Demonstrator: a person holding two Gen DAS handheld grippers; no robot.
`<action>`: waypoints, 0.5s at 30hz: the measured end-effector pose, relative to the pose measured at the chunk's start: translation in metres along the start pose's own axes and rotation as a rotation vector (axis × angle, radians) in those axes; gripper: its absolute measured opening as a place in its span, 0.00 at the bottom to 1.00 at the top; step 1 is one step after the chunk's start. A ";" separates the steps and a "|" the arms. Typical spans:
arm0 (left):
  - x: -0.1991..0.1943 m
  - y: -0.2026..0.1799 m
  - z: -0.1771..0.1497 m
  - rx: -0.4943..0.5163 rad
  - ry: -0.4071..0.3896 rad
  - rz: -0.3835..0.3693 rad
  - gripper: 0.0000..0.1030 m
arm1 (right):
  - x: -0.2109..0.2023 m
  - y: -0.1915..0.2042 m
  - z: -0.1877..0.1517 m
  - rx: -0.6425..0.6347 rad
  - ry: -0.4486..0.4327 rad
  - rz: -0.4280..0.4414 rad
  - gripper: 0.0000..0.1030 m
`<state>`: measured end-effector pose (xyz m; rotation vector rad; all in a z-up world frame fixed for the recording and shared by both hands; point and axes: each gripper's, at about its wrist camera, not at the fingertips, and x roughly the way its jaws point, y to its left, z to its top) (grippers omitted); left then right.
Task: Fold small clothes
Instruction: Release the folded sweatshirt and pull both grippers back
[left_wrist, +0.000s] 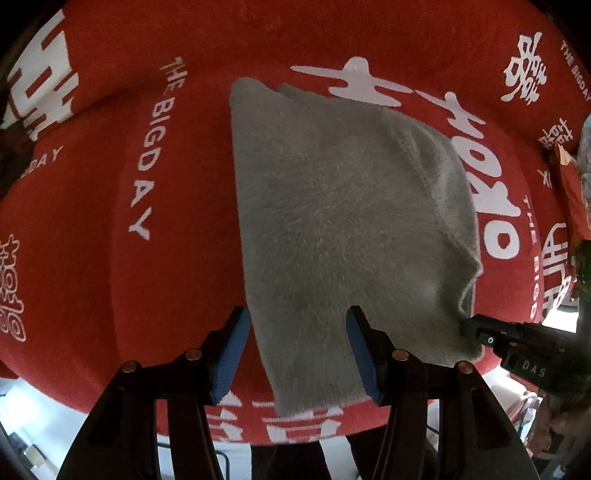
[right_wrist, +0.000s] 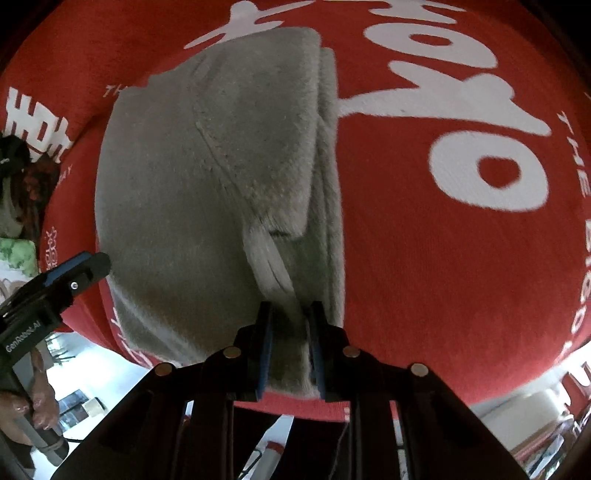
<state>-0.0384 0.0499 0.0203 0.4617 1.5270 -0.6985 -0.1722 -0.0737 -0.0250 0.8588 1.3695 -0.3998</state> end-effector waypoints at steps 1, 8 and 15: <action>-0.006 0.000 -0.001 0.000 -0.005 0.010 0.54 | -0.006 0.000 -0.001 0.006 -0.003 0.001 0.21; -0.056 0.006 -0.005 -0.053 -0.097 -0.019 0.99 | -0.052 0.008 -0.007 0.019 -0.054 0.016 0.36; -0.092 0.002 0.000 -0.039 -0.146 0.107 0.99 | -0.096 0.032 -0.005 -0.017 -0.115 -0.003 0.67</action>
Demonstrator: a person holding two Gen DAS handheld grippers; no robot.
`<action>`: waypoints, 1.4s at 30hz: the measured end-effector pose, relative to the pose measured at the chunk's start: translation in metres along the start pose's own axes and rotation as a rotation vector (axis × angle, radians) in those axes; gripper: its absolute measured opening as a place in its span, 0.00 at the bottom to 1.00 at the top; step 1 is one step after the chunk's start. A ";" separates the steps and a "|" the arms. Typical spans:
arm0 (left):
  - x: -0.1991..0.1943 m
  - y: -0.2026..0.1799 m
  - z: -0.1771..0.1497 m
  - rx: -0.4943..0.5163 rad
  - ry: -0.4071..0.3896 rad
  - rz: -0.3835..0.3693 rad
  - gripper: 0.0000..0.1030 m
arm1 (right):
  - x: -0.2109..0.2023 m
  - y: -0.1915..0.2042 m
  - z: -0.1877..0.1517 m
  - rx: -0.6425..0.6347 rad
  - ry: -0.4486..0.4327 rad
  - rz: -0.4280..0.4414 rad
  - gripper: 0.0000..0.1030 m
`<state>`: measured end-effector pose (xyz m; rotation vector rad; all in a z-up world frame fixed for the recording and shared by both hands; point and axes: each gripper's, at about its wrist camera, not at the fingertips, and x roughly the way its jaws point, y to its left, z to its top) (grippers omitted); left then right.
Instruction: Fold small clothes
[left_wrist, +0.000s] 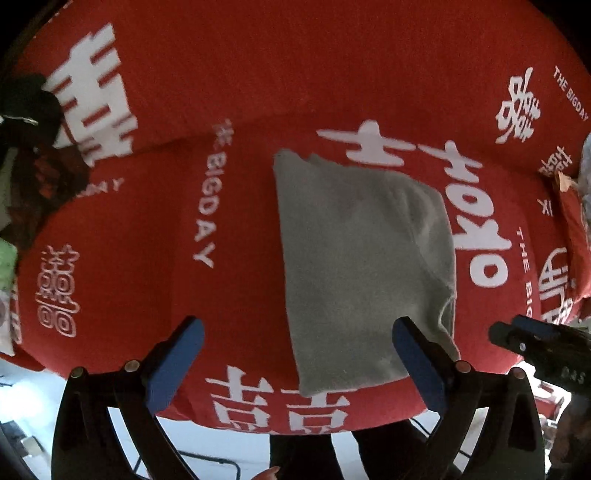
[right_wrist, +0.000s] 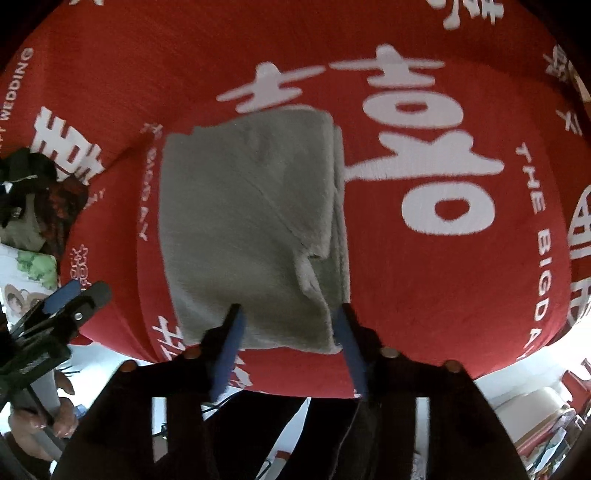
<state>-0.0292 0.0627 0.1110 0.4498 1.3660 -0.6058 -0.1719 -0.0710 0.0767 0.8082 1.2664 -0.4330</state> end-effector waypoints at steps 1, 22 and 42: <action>-0.006 0.002 0.001 -0.018 -0.011 0.018 0.99 | -0.006 0.004 0.001 -0.010 -0.008 -0.011 0.70; -0.058 0.004 0.005 -0.026 0.015 0.058 0.99 | -0.062 0.052 0.013 -0.090 -0.084 -0.197 0.99; -0.063 -0.004 -0.004 -0.005 0.038 0.078 0.99 | -0.076 0.049 0.012 -0.068 -0.106 -0.217 0.99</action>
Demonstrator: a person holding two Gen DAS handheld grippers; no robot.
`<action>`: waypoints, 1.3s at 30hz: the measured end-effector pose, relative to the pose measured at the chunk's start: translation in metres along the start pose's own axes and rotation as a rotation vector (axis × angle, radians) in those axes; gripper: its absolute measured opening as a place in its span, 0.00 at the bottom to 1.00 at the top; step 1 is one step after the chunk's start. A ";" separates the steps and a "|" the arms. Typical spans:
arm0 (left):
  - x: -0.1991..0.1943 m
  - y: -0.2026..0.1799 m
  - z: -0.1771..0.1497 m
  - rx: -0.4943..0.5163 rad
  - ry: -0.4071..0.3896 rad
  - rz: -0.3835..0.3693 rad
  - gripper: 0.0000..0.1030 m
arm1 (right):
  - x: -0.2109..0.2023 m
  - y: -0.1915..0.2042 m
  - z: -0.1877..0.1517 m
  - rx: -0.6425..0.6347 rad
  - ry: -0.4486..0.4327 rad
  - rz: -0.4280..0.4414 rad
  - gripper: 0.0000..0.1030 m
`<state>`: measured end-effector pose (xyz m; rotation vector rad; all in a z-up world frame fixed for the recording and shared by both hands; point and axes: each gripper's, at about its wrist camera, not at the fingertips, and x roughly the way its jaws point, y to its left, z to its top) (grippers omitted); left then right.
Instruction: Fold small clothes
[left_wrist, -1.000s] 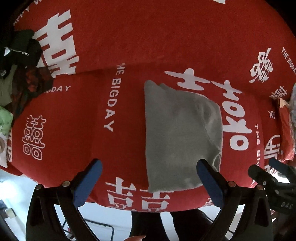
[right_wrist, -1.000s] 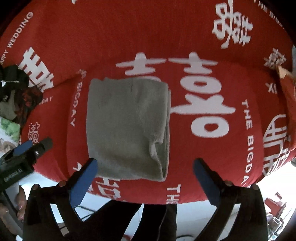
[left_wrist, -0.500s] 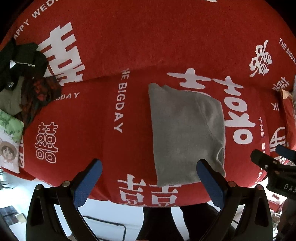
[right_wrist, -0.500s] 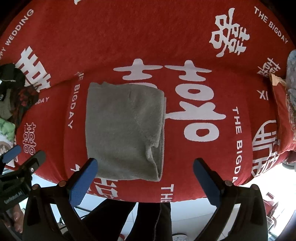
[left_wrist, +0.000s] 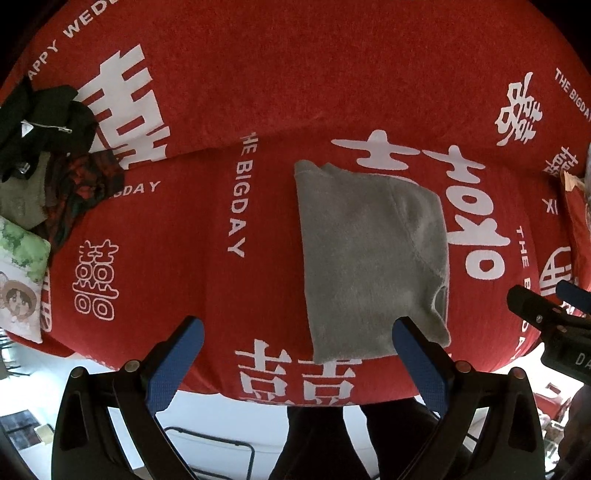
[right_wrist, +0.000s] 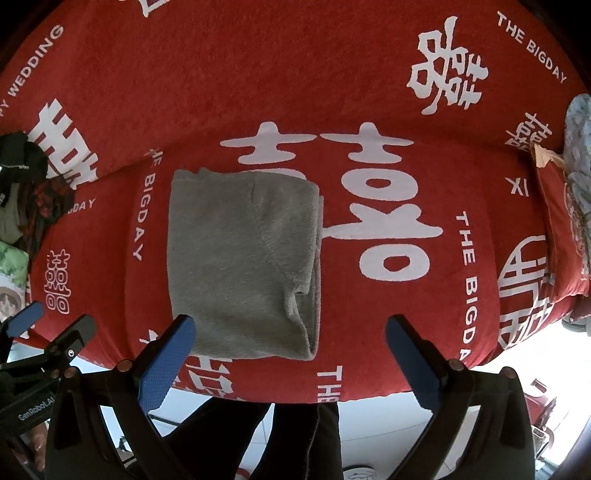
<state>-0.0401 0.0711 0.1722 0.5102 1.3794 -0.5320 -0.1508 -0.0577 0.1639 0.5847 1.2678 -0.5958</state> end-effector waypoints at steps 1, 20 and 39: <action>-0.001 0.000 -0.001 -0.001 -0.001 0.000 0.99 | -0.001 0.000 -0.001 0.002 -0.001 0.000 0.99; -0.004 0.000 -0.006 -0.003 -0.003 0.004 0.99 | -0.003 0.000 -0.004 -0.001 -0.004 0.000 0.99; -0.009 0.004 -0.009 0.000 -0.020 0.022 0.99 | -0.006 0.006 -0.007 -0.009 -0.004 -0.003 0.99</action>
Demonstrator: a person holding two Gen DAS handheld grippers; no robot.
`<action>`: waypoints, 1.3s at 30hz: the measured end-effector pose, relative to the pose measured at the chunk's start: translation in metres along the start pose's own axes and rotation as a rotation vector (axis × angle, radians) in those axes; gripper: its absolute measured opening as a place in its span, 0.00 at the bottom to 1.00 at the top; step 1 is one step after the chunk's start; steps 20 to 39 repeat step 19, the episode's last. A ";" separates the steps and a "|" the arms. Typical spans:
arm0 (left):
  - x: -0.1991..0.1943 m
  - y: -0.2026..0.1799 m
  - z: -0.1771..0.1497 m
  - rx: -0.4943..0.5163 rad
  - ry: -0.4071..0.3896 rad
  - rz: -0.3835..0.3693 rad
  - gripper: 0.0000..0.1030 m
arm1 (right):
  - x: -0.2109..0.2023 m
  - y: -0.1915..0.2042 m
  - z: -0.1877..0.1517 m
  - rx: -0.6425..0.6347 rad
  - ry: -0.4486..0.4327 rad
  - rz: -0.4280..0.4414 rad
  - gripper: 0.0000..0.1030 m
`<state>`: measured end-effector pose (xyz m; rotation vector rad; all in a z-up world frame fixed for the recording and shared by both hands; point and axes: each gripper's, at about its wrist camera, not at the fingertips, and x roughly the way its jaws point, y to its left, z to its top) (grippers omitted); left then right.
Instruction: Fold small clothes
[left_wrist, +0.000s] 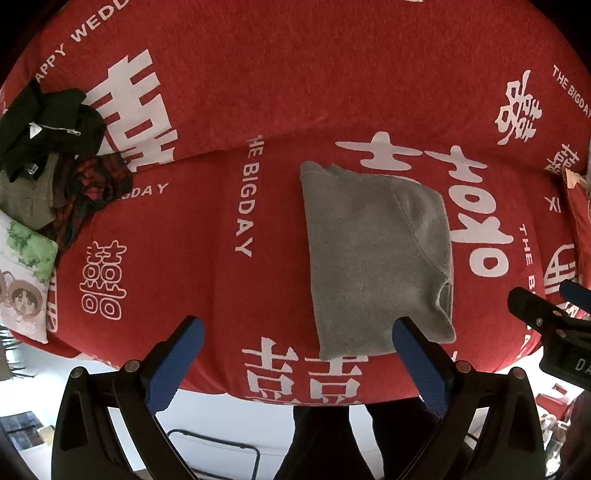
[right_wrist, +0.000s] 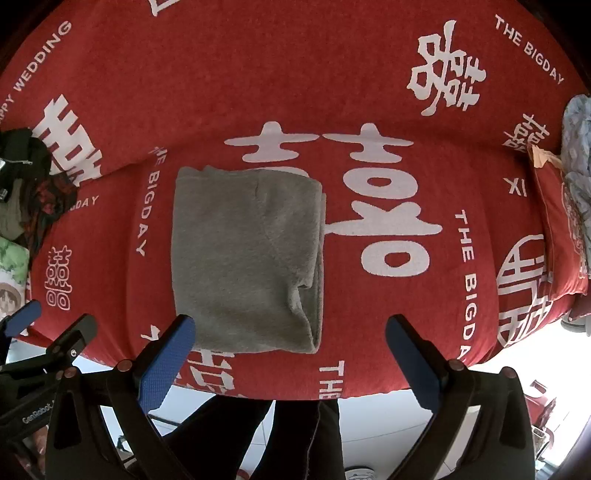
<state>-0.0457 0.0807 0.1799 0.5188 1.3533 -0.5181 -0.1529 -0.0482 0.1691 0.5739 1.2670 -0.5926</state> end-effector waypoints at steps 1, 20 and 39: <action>0.000 0.000 0.000 0.002 0.000 0.000 0.99 | 0.000 0.000 0.000 0.000 0.000 -0.001 0.99; -0.003 -0.008 0.002 0.019 -0.025 -0.010 0.99 | 0.000 0.001 -0.002 0.005 -0.002 -0.001 0.99; -0.003 -0.008 0.002 0.019 -0.025 -0.010 0.99 | 0.000 0.001 -0.002 0.005 -0.002 -0.001 0.99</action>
